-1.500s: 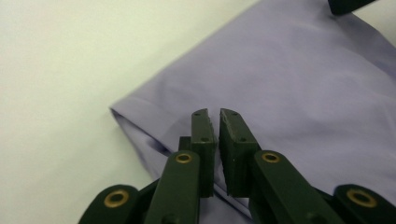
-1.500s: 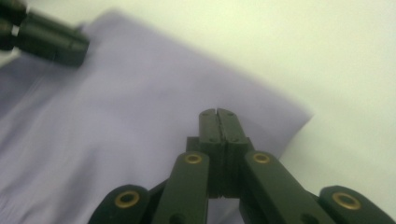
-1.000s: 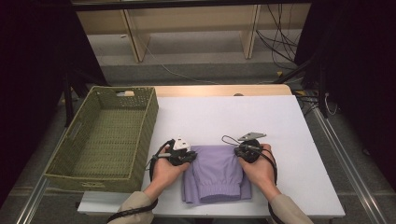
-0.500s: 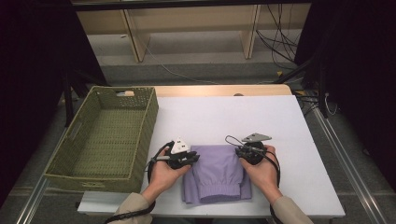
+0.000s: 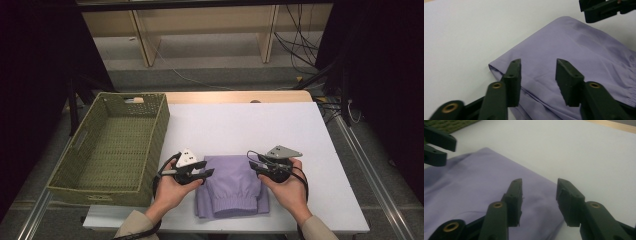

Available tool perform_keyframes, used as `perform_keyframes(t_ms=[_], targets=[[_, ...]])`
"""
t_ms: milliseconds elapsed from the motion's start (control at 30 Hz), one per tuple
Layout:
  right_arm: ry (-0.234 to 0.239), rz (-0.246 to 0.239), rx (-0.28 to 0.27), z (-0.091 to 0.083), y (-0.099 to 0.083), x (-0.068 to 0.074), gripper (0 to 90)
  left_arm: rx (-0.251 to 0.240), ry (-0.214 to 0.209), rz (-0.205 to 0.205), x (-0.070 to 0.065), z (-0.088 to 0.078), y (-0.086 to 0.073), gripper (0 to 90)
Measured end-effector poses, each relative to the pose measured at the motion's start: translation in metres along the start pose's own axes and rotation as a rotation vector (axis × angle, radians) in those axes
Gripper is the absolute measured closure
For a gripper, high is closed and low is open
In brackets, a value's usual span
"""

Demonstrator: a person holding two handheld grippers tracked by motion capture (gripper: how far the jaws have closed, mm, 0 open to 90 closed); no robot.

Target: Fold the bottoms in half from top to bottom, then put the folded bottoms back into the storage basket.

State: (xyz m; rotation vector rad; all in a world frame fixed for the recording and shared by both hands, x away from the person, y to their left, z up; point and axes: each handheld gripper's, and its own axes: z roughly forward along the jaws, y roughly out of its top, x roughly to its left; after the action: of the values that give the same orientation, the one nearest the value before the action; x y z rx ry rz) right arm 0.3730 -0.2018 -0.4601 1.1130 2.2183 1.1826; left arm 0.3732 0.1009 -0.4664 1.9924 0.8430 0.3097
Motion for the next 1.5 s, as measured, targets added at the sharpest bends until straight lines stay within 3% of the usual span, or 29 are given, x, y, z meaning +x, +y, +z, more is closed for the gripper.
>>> perform_keyframes(t_ms=[233,433,600,933,1267,1400,1500], targets=[[0.056,0.031,-0.039,-0.014,-0.005,0.012,39.4,0.018,-0.004,-0.031,-0.005,-0.005,-0.001,32.0],[0.079,0.059,-0.069,-0.025,-0.012,0.019,28.3,0.009,0.003,-0.051,-0.004,-0.008,0.000,25.8],[0.072,0.044,-0.071,-0.032,-0.016,0.021,28.2,0.007,0.014,-0.050,-0.005,-0.008,0.001,25.6],[0.053,0.058,-0.090,-0.041,-0.021,0.017,28.5,0.015,0.024,-0.051,-0.004,-0.008,0.001,26.4],[0.040,0.054,-0.096,-0.046,-0.025,0.015,26.1,0.074,0.049,-0.095,-0.001,-0.006,-0.003,24.8],[0.036,0.061,-0.093,-0.047,-0.027,0.014,26.1,0.115,0.057,-0.133,0.000,-0.001,-0.004,22.3],[0.031,0.064,-0.092,-0.048,-0.029,0.013,26.1,0.125,0.069,-0.129,0.000,0.002,-0.006,18.1]])
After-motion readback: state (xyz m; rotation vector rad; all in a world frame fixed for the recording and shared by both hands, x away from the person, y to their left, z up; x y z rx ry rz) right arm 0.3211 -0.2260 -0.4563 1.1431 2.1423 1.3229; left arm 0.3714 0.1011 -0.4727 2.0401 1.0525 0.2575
